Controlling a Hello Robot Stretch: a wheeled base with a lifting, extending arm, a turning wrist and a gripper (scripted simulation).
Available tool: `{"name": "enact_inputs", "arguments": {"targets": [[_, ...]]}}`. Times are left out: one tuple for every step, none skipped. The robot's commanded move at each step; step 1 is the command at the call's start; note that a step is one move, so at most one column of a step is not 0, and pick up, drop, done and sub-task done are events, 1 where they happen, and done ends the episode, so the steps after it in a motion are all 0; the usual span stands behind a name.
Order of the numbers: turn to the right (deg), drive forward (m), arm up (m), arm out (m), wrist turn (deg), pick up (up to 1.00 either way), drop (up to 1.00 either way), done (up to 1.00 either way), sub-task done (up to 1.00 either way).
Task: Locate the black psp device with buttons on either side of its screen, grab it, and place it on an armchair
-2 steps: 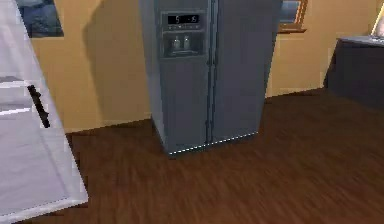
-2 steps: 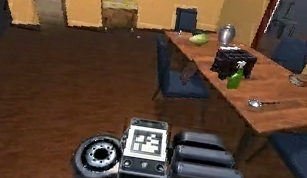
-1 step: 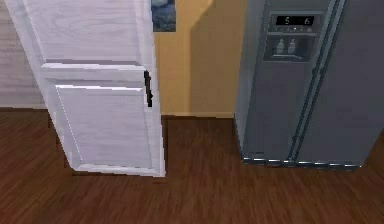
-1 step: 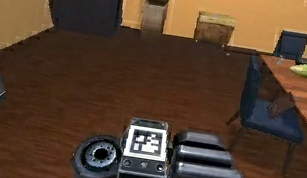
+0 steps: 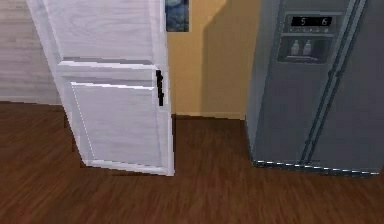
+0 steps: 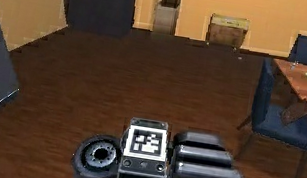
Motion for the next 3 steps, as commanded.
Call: {"name": "enact_inputs", "arguments": {"targets": [[0.0, 0.5, 0.0, 0.0, 0.0, 0.0, 0.0, 0.0, 0.0], [-45.0, 0.0, 0.0, 0.0, 0.0, 0.0, 0.0, 0.0, 0.0], [-42.0, 0.0, 0.0, 0.0, 0.0, 0.0, 0.0, 0.0, 0.0]]}}
